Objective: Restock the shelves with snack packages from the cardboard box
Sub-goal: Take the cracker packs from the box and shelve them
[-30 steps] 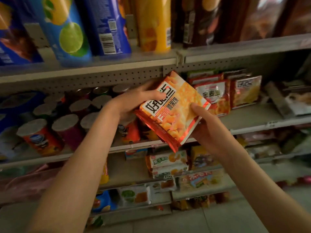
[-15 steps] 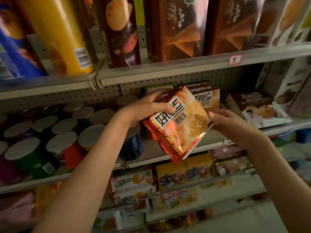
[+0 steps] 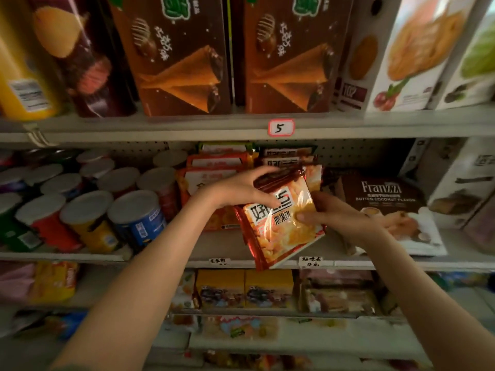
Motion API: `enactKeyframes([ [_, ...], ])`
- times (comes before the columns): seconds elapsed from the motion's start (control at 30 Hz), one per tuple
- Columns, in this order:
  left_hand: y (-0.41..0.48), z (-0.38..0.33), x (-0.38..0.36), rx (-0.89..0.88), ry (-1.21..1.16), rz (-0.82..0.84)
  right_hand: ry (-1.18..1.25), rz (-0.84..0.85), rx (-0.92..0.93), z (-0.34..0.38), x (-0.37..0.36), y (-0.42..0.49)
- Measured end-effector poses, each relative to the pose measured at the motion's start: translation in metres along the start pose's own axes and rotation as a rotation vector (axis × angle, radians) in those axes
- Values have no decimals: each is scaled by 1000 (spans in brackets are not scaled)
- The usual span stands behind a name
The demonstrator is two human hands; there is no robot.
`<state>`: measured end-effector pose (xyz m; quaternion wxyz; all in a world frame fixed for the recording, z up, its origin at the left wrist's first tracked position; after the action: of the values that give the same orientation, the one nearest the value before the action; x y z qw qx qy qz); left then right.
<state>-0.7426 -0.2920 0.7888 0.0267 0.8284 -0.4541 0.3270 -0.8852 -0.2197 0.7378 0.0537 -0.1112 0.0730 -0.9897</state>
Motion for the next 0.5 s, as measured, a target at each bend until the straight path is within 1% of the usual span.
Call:
enactKeyframes([
  [0.17,11,5,-3,60,85,6,82,19,1,-14,3,3],
  [0.27,12,4,-6,64,108,29,133,14,-9,-19,2,4],
  [0.43,13,4,-1,73,137,-52,176,19,-6,-21,0,0],
  [0.5,14,7,-3,55,140,-34,198,-5,-15,-23,0,-1],
])
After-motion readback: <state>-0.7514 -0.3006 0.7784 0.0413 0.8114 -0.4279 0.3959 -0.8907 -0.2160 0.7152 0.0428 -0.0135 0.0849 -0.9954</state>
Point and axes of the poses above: each hand's wrist, its own y-axis towards the middle knuckle, its own x-axis out of the back of the hand, z = x × y, the point moved 8 cm from there along y, towards the middle knuckle, and after that the axes turned 2 degrees about z, right-handed, at the moved point
